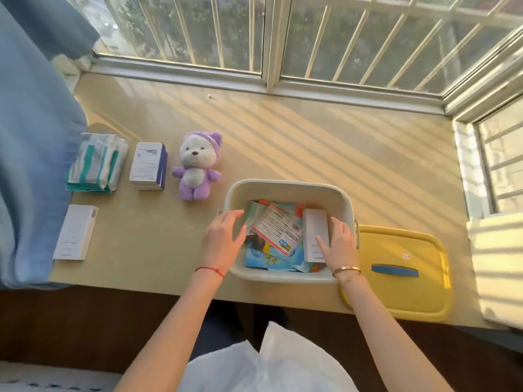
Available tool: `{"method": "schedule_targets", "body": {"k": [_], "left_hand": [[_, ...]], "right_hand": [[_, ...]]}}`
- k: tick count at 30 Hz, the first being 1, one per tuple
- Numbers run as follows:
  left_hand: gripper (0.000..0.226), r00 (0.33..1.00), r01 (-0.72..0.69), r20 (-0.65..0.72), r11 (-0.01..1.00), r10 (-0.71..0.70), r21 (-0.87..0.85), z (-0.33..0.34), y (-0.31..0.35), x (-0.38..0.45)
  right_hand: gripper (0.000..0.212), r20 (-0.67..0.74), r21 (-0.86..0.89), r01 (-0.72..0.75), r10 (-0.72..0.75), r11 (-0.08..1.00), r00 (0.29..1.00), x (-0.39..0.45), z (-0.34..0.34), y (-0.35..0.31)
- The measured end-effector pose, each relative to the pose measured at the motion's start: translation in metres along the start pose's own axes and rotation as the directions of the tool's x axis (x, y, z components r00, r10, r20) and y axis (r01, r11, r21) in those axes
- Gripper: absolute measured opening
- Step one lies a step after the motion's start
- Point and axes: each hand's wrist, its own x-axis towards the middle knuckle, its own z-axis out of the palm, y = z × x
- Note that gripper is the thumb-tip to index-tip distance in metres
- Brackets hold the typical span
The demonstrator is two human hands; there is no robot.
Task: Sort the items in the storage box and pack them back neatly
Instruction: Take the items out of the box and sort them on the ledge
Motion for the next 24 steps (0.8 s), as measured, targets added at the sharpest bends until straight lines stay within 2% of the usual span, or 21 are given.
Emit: {"method": "schedule_targets", "body": {"k": [8, 13, 19, 21, 24], "left_hand": [[0.044, 0.976, 0.128, 0.157, 0.981, -0.151, 0.146, 0.089, -0.007, 0.034], [0.052, 0.941, 0.197, 0.229, 0.954, -0.249, 0.227, 0.131, -0.026, 0.046], [0.066, 0.933, 0.242, 0.191, 0.925, -0.305, 0.294, 0.155, -0.038, 0.048], [0.063, 0.928, 0.277, 0.174, 0.923, -0.329, 0.269, 0.158, -0.038, 0.048], [0.044, 0.922, 0.328, 0.170, 0.935, -0.347, 0.132, 0.157, -0.032, 0.049]], "right_hand": [[0.082, 0.168, -0.048, -0.161, 0.167, 0.986, 0.971, 0.056, 0.050, 0.015], [0.096, 0.145, -0.150, -0.173, 0.195, 0.973, 0.970, 0.073, 0.078, 0.027], [0.101, 0.119, -0.069, -0.161, 0.168, 0.985, 0.979, 0.076, 0.085, 0.031], [0.099, 0.141, -0.050, -0.173, 0.178, 0.984, 0.974, 0.076, 0.085, 0.031], [0.101, 0.195, 0.025, -0.202, 0.194, 0.979, 0.962, 0.074, 0.083, 0.033]]}}
